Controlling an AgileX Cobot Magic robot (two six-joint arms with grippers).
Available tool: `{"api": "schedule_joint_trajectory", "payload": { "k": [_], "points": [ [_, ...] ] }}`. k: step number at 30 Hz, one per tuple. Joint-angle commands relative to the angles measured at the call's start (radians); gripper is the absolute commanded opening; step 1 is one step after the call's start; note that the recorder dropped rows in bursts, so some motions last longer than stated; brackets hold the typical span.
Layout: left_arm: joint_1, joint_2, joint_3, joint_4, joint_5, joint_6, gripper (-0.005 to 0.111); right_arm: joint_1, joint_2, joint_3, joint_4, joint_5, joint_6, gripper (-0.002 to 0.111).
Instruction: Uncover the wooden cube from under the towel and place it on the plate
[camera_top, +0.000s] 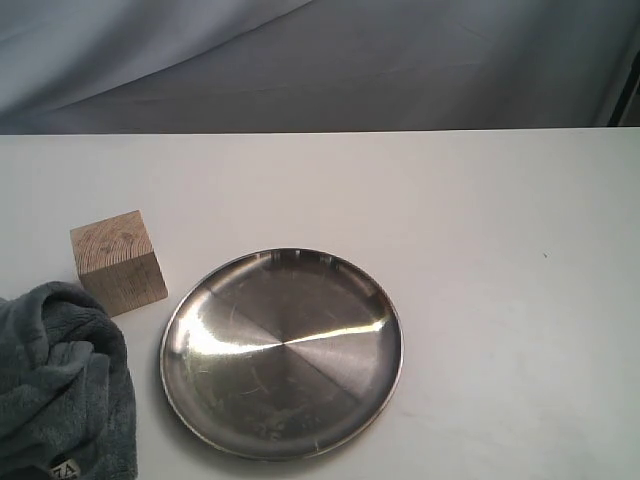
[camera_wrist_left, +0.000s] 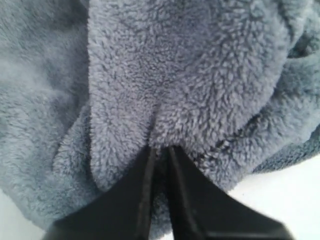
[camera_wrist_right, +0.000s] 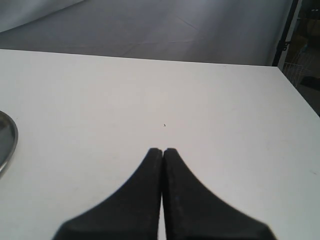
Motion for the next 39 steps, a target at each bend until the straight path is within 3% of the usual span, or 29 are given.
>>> {"api": "schedule_joint_trajectory", "payload": {
  "k": [1, 6, 10, 15, 21, 25, 30, 34, 36, 39],
  "points": [
    [0.001, 0.004, 0.028, 0.027, -0.002, -0.004, 0.022, 0.001, -0.006, 0.003, 0.004, 0.000, 0.003, 0.000],
    [0.001, 0.002, 0.018, 0.148, -0.002, -0.069, 0.039, 0.001, -0.006, 0.003, 0.004, 0.000, 0.003, 0.000],
    [0.001, 0.002, -0.026, 0.213, 0.014, -0.165, 0.062, 0.001, -0.006, 0.003, 0.004, 0.000, 0.003, 0.000],
    [0.001, 0.002, -0.131, 0.218, 0.174, -0.176, 0.086, 0.001, -0.006, 0.003, 0.004, 0.000, 0.003, 0.000],
    [0.001, 0.002, -0.329, 0.184, 0.359, -0.173, 0.086, 0.001, -0.006, 0.003, 0.004, 0.000, 0.003, 0.000],
    [0.001, 0.002, -0.418, 0.065, 0.311, -0.070, 0.085, 0.001, -0.006, 0.003, 0.004, 0.000, 0.003, 0.000],
    [0.001, 0.002, -0.434, -0.090, 0.065, 0.131, 0.070, 0.001, -0.006, 0.003, 0.004, 0.000, 0.003, 0.000],
    [0.001, 0.004, -0.434, -0.092, -0.091, 0.254, 0.051, 0.001, -0.006, 0.003, 0.004, 0.000, 0.003, 0.000],
    [0.001, 0.004, -0.434, -0.092, -0.181, 0.305, 0.038, 0.001, -0.006, 0.003, 0.004, 0.000, 0.003, 0.000],
    [0.001, 0.025, -0.434, -0.094, -0.282, 0.410, 0.007, 0.001, -0.006, 0.003, 0.004, 0.000, 0.003, 0.000]
  ]
}}
